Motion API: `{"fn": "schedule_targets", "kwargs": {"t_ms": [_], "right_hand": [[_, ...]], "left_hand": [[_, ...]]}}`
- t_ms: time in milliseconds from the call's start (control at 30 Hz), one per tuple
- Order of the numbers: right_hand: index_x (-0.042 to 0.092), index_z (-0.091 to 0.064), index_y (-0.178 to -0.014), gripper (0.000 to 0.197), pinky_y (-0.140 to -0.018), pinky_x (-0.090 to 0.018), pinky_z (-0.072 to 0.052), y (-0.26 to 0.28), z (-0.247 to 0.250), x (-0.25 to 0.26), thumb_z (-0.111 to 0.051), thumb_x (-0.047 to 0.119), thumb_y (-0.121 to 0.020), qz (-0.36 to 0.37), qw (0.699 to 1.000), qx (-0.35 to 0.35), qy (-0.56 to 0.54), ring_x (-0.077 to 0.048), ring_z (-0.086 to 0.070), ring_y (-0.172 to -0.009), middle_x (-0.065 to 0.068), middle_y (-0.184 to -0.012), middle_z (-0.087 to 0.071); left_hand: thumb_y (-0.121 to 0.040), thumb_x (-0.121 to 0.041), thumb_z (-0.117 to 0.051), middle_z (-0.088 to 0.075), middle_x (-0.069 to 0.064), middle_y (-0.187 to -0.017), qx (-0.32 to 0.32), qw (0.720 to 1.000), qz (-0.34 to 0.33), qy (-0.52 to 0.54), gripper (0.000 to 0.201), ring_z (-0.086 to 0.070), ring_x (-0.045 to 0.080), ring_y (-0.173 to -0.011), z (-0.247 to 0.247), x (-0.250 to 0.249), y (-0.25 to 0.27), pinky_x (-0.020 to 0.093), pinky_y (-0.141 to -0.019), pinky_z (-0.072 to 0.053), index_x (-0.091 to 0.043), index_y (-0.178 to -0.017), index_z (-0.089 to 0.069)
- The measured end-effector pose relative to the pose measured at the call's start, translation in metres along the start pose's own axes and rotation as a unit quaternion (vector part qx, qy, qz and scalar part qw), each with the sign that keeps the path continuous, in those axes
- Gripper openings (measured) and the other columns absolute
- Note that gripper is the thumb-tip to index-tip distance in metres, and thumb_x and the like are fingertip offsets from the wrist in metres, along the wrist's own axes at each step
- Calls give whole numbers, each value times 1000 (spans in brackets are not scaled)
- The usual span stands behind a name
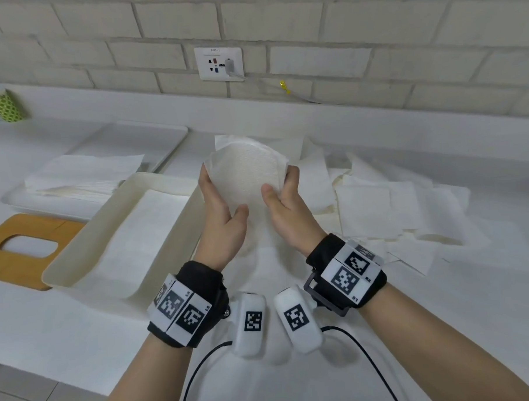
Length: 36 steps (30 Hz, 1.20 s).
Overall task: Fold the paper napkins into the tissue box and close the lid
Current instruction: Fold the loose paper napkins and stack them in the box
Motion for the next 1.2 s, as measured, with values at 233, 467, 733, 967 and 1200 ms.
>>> {"fn": "schedule_targets", "kwargs": {"t_ms": [233,467,733,967,1200], "right_hand": [[13,-24,-99,15,-56,-9,-35,-3,3,15,-36,5,-97,32,999,-29,-9,9,-42,-55,10,-76,-37],[11,-26,-109,23,-79,-23,-46,2,-1,-14,-41,3,-94,-37,996,13,74,-17,-55,-97,1,-106,-52],[14,-22,-107,16,-70,-4,-40,-4,3,15,-34,7,-98,41,999,-26,23,8,-52,-82,16,-96,-45],[11,-26,-105,12,-61,-15,-40,4,-2,-24,-34,7,-98,-50,995,4,89,-21,-53,-88,-11,-102,-52],[13,-22,-110,17,-67,-6,-41,1,0,-11,-34,10,-99,-53,998,9,17,-1,-49,-87,6,-102,-47]], "left_hand": [[-72,-5,-44,-41,-3,-111,-6,996,-16,88,46,-50,-2,-99,6,-10,-12,22,-86,-47,-16,-111,-24],[-86,4,-49,-40,10,-136,16,991,81,104,59,-47,22,-125,5,18,-5,40,-103,-44,-26,-126,-18],[-86,0,-47,-24,-2,-147,-19,993,-15,115,82,-34,3,-132,7,-6,-10,21,-110,-32,-16,-146,6],[-92,7,-40,-51,-1,-119,21,992,113,55,34,-52,12,-114,-3,22,3,18,-93,-44,-15,-118,-33],[-94,8,-36,-48,-8,-121,20,992,82,99,40,-52,-2,-109,-3,9,1,9,-89,-44,-22,-118,-26]]}}
Point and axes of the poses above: each hand's wrist, its own y-axis away from the middle knuckle, its own z-axis out of the back of the hand, x = y × z, the point moved 3 cm from there along -y, towards the middle knuckle
